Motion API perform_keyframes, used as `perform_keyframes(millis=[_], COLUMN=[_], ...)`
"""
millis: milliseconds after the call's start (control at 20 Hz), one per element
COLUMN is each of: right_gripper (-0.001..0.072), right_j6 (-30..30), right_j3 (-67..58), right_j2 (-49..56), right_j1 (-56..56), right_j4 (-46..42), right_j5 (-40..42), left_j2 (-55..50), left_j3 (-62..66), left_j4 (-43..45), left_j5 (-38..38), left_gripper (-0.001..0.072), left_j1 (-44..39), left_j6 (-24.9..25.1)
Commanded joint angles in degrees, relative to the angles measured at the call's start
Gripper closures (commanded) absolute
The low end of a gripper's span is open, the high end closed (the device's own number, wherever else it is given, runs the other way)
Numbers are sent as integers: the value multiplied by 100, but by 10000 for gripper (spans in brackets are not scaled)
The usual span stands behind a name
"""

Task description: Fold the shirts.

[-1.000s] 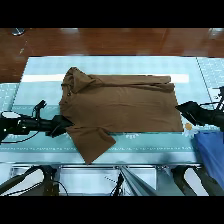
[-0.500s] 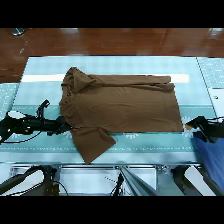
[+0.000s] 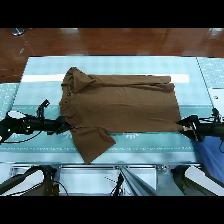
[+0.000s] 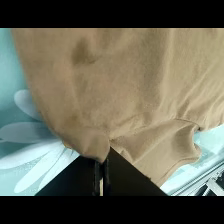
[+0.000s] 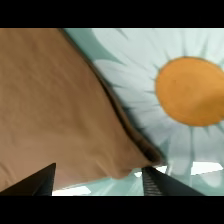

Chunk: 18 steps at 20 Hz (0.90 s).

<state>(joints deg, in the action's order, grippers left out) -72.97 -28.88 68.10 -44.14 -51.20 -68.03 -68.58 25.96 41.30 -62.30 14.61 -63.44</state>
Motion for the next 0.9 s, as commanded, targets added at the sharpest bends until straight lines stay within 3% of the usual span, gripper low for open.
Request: perform_keyframes(millis=[0, 250, 300, 350, 500, 600, 700, 850], right_gripper=[86, 117, 335, 694, 685, 686, 685, 685], right_j6=[376, 531, 533, 557, 553, 306, 11, -382], right_j3=[9, -50, -140, -258, -1034, -2146, -3659, -6087], right_j2=[258, 269, 269, 269, 269, 269, 267, 227], right_j1=[-2, 590, 737, 844, 1198, 1532, 2011, 2632], right_j4=[544, 763, 756, 765, 822, 876, 879, 828], right_j5=[133, 505, 511, 463, 57, -363, -647, -557], left_j2=[2, 2, 2, 2, 63, 234, 450, 820], left_j3=[-2, -2, -2, 0, 177, 691, 1705, 3847], left_j4=[-2, -44, -44, -44, -474, -1486, -2474, -2555], left_j5=[39, 17, 15, 15, -122, -133, -129, -57], left_gripper=[687, 688, 687, 687, 688, 688, 689, 689], left_j1=[0, 0, 0, 0, 13, 11, -7, 13], left_j6=[-4, -4, -7, -7, 61, 409, 452, 431])
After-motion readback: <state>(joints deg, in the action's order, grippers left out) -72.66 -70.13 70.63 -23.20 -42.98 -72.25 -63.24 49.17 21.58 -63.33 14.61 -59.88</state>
